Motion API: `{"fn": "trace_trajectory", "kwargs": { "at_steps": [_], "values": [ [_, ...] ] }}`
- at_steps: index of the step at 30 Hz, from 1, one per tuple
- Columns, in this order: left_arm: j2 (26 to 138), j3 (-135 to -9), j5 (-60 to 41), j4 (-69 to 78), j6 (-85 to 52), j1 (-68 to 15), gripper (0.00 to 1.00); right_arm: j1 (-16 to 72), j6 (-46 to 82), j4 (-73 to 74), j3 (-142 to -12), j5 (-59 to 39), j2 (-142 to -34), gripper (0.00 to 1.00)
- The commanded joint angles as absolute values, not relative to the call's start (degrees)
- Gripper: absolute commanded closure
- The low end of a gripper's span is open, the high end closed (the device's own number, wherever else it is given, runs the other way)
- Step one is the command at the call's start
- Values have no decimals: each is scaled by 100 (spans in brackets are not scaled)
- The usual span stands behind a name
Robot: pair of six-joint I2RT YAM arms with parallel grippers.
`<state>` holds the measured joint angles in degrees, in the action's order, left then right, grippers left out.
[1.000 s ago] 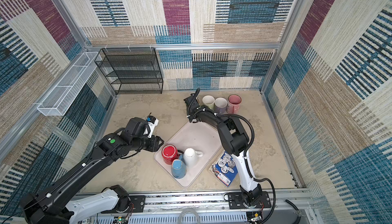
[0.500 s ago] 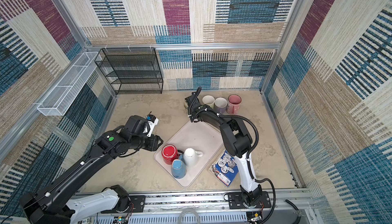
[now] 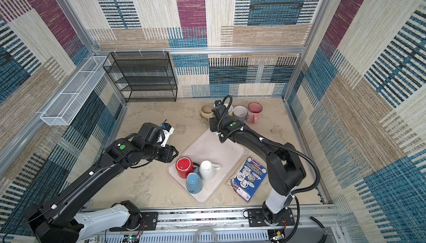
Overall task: Turn the mug right side up
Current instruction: 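Open the right gripper and move it to the upside-down white mug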
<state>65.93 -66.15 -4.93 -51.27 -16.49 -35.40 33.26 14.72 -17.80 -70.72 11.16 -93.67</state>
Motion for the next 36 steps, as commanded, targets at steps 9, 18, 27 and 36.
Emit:
{"fn": "trace_trajectory", "kwargs": {
  "at_steps": [9, 18, 27, 36],
  "values": [
    [7159, -6990, -457, -5124, -1650, -3769, 47, 3872, 1691, -2184, -5259, 486, -7400, 31],
    [7439, -6903, -413, -4918, -1844, -3892, 47, 4585, 1927, -2320, -4215, 54, -6586, 27],
    [7457, -6801, -378, -4817, -1976, -3944, 47, 5263, 2315, -2632, -3964, 287, -6371, 27],
    [7453, -6736, -360, -4783, -1978, -3955, 47, 5574, 2635, -2552, -3877, 529, -6560, 27]
  ]
}}
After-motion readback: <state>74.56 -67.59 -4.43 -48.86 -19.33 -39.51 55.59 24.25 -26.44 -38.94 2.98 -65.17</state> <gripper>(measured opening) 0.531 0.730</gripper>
